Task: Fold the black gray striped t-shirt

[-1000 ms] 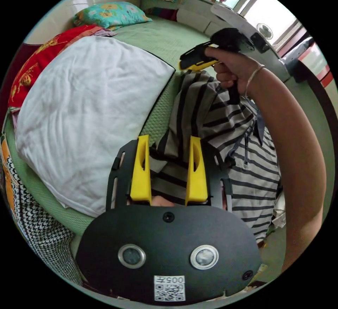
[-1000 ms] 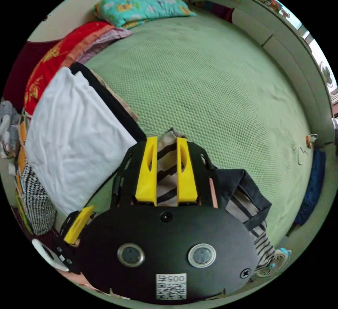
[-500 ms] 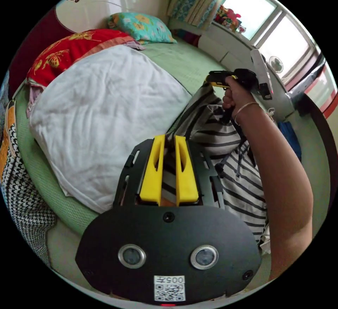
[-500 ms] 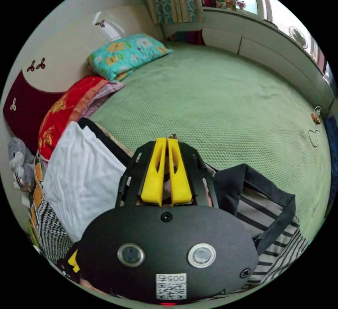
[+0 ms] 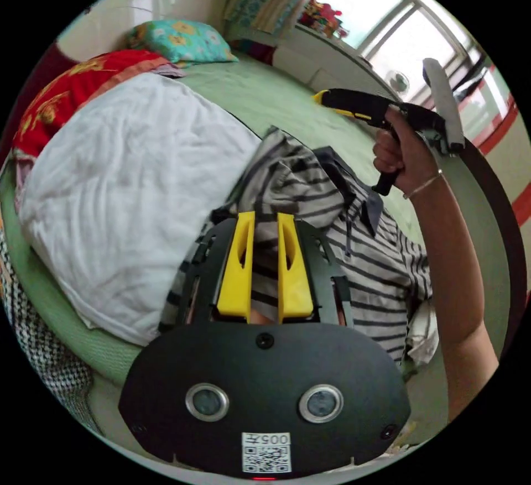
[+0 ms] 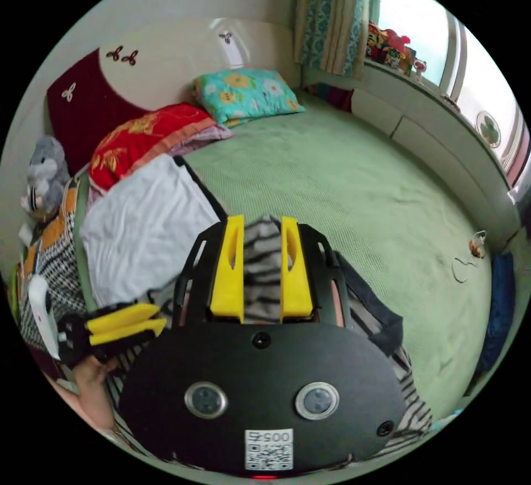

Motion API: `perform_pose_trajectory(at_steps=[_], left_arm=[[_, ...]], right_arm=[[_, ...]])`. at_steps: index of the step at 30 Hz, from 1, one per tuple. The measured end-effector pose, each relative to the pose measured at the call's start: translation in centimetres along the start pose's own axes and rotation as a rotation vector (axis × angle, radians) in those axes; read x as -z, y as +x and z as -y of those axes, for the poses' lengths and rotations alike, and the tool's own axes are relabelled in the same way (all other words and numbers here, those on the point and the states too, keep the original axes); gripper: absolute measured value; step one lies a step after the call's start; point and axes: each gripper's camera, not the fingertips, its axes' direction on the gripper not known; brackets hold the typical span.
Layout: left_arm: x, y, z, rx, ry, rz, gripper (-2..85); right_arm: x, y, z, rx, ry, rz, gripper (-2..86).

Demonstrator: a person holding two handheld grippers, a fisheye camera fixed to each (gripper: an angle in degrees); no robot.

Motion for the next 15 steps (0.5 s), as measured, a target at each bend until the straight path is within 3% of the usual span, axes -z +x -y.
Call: perform_pose_trajectory(at_steps=[7, 9, 11, 15], left_arm=[[-3.8, 3.4, -0.5, -0.063, -0.036, -0.094, 8.8], [-4.9, 4.0, -0.6, -0.07, -0.056, -0.105, 8.7], [-6.3, 4.7, -0.7, -0.081, -0.092, -0.105, 8.8], [-9.7, 6.7, -1.1, -0.131, -0.187, -0.076, 9.2]], right_arm=[[-3.2, 1.1, -9.2, -0.057, -0.231, -0.123, 8.8], [-3.4, 1.0, -9.9, -0.051, -0.239, -0.115, 7.7], [-2.4, 0.6, -10.2, -0.03, -0.227, -0.069, 0.1], [0.9, 0.7, -10.1, -0.02, -0.181, -0.046, -1.3]])
